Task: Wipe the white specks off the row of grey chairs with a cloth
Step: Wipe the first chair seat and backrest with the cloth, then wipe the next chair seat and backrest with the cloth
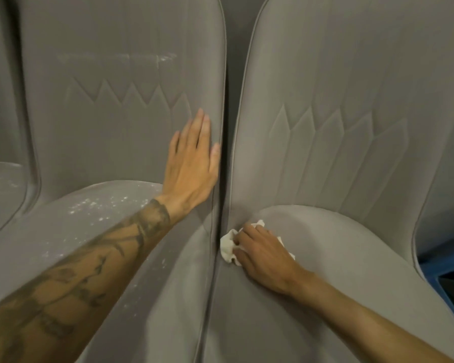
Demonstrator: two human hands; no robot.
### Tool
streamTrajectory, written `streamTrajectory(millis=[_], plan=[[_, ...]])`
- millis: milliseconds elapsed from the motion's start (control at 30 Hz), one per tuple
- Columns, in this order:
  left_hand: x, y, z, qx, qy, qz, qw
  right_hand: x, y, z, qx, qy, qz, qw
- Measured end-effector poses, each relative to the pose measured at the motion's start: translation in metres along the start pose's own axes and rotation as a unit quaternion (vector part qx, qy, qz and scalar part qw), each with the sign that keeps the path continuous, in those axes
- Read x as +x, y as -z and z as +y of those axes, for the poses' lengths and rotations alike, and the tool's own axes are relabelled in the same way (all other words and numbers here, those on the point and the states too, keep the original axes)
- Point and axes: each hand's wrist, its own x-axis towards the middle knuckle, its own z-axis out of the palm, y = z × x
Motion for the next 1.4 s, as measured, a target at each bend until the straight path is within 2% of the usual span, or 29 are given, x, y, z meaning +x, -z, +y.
streamTrajectory(millis=[167, 333, 467, 533, 600, 767, 867, 933, 967, 1167, 1267, 1333, 1400], plan=[[-0.084, -0.030, -0.007, -0.031, 0.030, -0.074, 0.996, 0.023, 0.009, 0.005, -0.022, -0.127, 0.033, 0.991], [-0.136, -0.034, -0.015, -0.046, 0.092, -0.135, 0.985, -0.011, -0.002, -0.022, 0.052, -0.071, 0.050, 0.995], [-0.156, -0.017, -0.020, -0.031, 0.093, -0.161, 0.982, 0.014, 0.010, -0.011, 0.007, -0.130, 0.013, 0.991], [-0.163, -0.010, -0.029, -0.032, 0.092, -0.156, 0.983, 0.019, 0.007, -0.018, 0.003, -0.170, 0.028, 0.985], [-0.170, -0.007, -0.040, -0.032, 0.080, -0.147, 0.985, 0.008, 0.002, -0.031, 0.012, -0.171, 0.044, 0.984], [-0.190, 0.008, -0.056, -0.034, 0.024, -0.167, 0.985, -0.038, -0.008, -0.057, 0.066, -0.100, 0.071, 0.990], [-0.196, 0.018, -0.061, -0.029, -0.008, -0.203, 0.979, -0.015, -0.006, -0.053, 0.027, -0.180, 0.111, 0.977], [-0.202, 0.027, -0.066, -0.020, -0.035, -0.204, 0.978, 0.007, -0.007, -0.058, -0.019, -0.266, 0.106, 0.958], [-0.206, 0.033, -0.068, -0.015, -0.046, -0.199, 0.979, 0.011, -0.009, -0.066, -0.033, -0.279, 0.102, 0.954], [-0.233, 0.049, -0.089, 0.013, -0.111, -0.148, 0.983, -0.039, -0.031, -0.167, 0.003, -0.185, 0.129, 0.974], [-0.243, 0.054, -0.097, -0.004, -0.138, -0.121, 0.983, -0.040, -0.037, -0.195, 0.006, -0.181, 0.110, 0.977], [-0.252, 0.059, -0.104, -0.003, -0.151, -0.129, 0.980, -0.033, -0.028, -0.176, -0.041, -0.234, 0.104, 0.966], [-0.263, 0.066, -0.111, 0.000, -0.175, -0.127, 0.976, -0.027, -0.013, -0.152, -0.112, -0.344, 0.103, 0.927]])
